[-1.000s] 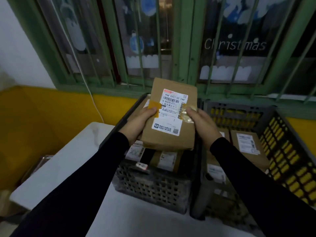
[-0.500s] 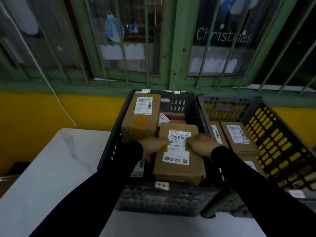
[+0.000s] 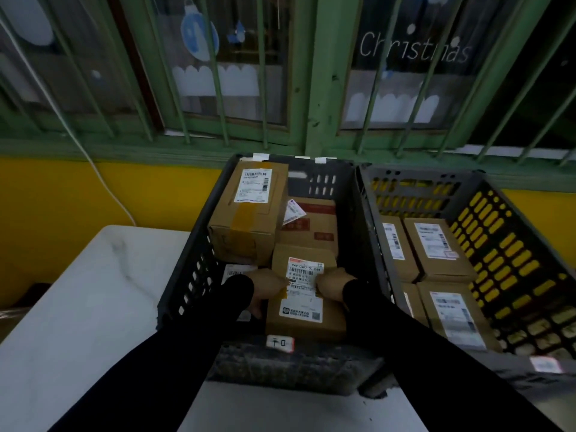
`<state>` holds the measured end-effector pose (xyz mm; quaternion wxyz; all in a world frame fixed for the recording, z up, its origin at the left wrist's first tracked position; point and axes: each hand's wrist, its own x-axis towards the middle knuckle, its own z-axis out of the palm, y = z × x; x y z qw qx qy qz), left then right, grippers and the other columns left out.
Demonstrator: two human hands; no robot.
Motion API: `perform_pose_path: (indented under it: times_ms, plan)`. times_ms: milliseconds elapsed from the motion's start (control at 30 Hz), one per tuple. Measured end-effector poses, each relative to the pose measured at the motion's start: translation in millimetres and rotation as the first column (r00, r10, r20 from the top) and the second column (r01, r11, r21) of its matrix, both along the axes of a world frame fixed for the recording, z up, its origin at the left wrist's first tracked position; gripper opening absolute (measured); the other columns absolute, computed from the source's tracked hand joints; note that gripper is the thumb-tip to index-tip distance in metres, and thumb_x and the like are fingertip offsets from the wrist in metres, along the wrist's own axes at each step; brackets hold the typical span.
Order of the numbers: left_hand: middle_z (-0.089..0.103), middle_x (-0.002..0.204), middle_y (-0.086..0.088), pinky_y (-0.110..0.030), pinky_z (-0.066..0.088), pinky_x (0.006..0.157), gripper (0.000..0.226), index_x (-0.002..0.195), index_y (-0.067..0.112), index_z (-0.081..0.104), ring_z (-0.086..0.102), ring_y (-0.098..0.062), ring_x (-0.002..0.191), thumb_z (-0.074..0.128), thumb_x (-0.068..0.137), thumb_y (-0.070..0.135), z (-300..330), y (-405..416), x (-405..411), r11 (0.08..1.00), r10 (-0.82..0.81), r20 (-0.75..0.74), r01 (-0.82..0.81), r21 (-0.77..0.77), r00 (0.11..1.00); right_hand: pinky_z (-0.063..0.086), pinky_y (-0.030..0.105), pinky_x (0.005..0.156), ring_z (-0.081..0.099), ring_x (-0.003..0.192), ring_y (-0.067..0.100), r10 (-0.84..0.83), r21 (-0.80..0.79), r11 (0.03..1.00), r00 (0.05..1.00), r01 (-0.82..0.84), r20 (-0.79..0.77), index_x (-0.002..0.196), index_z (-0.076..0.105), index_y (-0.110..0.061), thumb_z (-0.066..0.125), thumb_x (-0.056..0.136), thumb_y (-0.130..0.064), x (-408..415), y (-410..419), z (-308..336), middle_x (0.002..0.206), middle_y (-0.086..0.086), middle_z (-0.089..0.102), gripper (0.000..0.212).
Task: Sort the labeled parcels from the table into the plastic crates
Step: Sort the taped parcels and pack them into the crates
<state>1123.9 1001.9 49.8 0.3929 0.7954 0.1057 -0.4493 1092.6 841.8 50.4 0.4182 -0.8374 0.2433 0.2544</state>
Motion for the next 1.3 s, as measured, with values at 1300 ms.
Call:
perform_pose_path:
  times_ms: [1300]
  plan:
    - [0.020, 0.158, -0.020, -0.046, 0.020, 0.119, 0.066, 0.154, 0.017, 0.020, 0.014, -0.036, 0.146, 0.051, 0.097, 0.032, 27, -47, 43, 0.473, -0.878, 0.404, 0.352, 0.807, 0.255, 0.021, 0.029, 0.117, 0.012, 0.152, 0.027, 0.254, -0.328, 0.935, 0.900, -0.135, 0.355, 0.155, 0.023, -0.024, 0.050, 0.100, -0.037, 65, -38, 15, 0.165, 0.008, -0.008, 0.063]
